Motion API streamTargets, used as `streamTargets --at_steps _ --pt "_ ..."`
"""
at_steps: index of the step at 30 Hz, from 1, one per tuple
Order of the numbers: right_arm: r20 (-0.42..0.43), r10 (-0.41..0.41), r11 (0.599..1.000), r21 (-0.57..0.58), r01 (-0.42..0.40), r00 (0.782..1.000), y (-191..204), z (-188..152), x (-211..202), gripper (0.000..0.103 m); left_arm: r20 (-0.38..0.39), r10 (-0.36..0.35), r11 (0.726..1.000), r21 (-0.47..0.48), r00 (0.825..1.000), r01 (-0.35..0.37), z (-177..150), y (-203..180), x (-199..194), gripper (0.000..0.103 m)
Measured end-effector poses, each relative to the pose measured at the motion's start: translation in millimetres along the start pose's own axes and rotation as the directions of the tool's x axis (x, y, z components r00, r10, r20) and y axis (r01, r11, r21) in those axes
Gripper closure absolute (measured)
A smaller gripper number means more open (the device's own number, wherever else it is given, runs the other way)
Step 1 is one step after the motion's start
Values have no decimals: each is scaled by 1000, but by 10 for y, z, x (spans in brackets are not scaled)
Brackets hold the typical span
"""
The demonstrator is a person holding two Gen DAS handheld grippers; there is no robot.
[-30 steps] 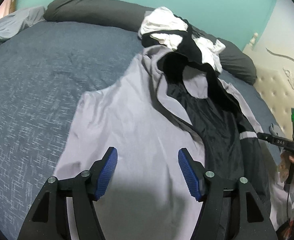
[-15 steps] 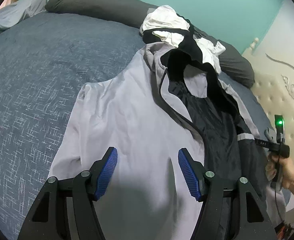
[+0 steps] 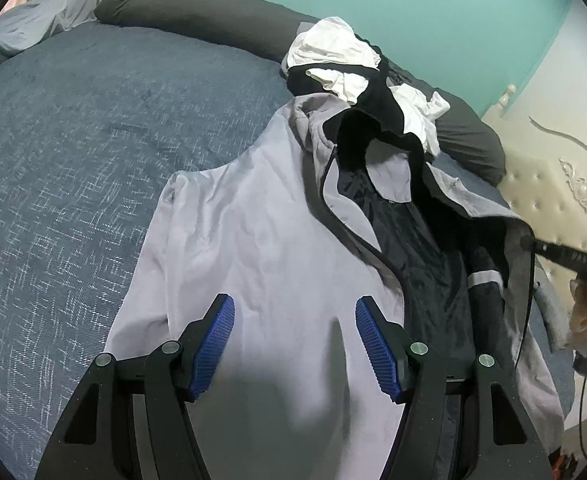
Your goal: Fold clothes
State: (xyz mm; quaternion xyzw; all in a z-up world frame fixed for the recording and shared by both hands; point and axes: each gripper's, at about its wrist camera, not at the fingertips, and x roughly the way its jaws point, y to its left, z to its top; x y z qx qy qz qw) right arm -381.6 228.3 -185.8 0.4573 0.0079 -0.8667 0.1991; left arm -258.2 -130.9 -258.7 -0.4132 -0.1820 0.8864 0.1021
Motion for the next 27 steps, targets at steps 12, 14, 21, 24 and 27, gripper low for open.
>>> streamTargets --at_steps 12,14,21,24,27 --pt "-196 84 995 -34 -92 977 826 184 585 91 -6 -26 999 -30 1000 26 0 103 -21 36" --pt "-192 96 995 -17 -101 977 791 152 546 91 -5 -27 999 -31 1000 27 -1 99 -26 36" --pt "-16 81 991 111 -78 997 311 -94 -96 86 -7 -44 999 -30 999 44 2 57 -24 36" --pt "-46 0 988 154 7 999 32 -345 -163 84 -5 -48 998 -29 999 48 2 52 -40 36" --pt "-105 -65 976 202 86 992 -211 -676 -141 62 -5 -44 999 -27 999 44 7 65 -39 36"
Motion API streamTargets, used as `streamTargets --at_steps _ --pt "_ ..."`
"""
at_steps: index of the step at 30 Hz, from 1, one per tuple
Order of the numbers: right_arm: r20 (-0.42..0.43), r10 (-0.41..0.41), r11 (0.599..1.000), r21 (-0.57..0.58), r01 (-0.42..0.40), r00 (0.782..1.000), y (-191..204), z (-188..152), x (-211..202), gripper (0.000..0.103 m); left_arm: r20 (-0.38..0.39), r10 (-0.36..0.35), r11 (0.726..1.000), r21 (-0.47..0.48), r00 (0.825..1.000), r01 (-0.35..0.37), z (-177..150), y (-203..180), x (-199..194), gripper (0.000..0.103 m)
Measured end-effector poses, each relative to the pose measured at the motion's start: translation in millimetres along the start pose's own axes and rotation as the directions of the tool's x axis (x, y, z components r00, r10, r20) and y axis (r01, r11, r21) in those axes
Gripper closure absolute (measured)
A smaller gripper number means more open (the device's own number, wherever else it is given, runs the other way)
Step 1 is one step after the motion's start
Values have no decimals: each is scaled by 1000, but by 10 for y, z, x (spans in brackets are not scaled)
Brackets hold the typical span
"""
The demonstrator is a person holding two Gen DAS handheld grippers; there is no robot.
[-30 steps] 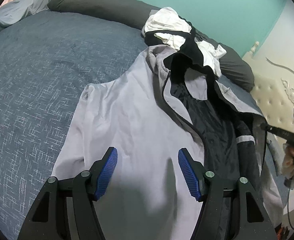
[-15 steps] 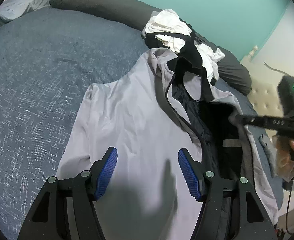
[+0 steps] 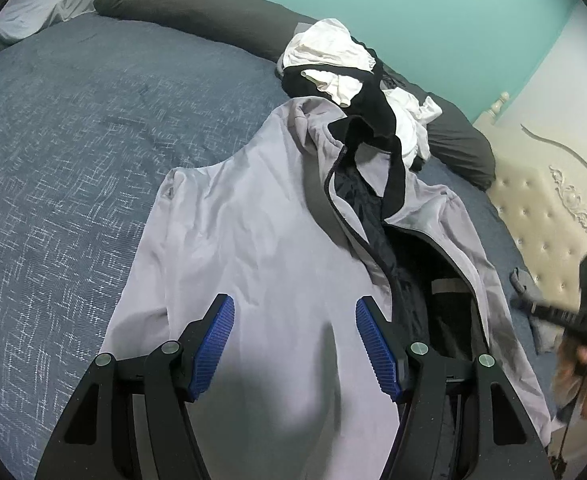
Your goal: Fold clothes
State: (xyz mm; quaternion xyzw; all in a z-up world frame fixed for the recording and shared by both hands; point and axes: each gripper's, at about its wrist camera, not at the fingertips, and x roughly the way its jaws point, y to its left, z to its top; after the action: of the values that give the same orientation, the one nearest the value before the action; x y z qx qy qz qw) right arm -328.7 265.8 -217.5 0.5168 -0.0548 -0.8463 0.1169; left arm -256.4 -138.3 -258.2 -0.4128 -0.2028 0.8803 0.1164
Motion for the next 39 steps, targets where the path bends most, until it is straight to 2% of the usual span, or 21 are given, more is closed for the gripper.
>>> streamTargets --at_steps 8,12,14,16,17,19,24,26,27,29,31,34,38,39 --pt "-170 -66 998 8 68 983 -225 -668 395 60 -1 15 1000 -4 1000 -15 -5 51 14 36" --pt "-182 -140 989 -61 131 973 -171 -789 537 60 1 18 1000 7 1000 -18 -8 27 20 35" --pt "-175 -148 989 -54 141 973 -159 -802 554 61 0 26 1000 17 1000 -26 -16 14 27 35" --pt "-163 -154 987 -61 146 975 -119 -798 524 69 -1 24 1000 17 1000 -24 -15 12 30 35" --pt "-156 -157 987 -70 148 975 -93 -795 506 77 -1 22 1000 15 1000 -22 -12 15 26 35" --pt "-138 -154 987 -74 145 978 -78 -776 434 84 1 18 1000 11 1000 -18 -8 21 18 35" --pt "-29 -162 987 7 162 986 -272 -620 25 86 3 15 1000 4 1000 -15 -3 32 10 35" --pt "-10 -163 984 70 163 987 -466 -537 -115 86 4 14 1000 3 1000 -14 -1 30 9 35" --pt "-4 -166 981 103 165 986 -573 -499 -177 84 4 14 1000 5 1000 -14 -1 26 7 35" --pt "-13 -201 970 141 200 980 -775 -481 -227 71 4 14 1000 7 1000 -14 -4 19 10 35" --pt "-30 -246 954 167 247 969 -973 -485 -248 49 2 14 1000 10 1000 -14 -8 14 15 35" --pt "-59 -277 945 162 283 959 -1191 -497 -219 46 -1 15 1000 11 1000 -15 -12 14 25 35" --pt "-92 -358 931 41 362 929 -1217 -510 -87 46 -4 18 1000 8 1000 -18 -10 30 46 35" --pt "-96 -335 939 45 340 937 -1246 -536 -84 53 -5 19 1000 9 1000 -19 -11 29 50 35"
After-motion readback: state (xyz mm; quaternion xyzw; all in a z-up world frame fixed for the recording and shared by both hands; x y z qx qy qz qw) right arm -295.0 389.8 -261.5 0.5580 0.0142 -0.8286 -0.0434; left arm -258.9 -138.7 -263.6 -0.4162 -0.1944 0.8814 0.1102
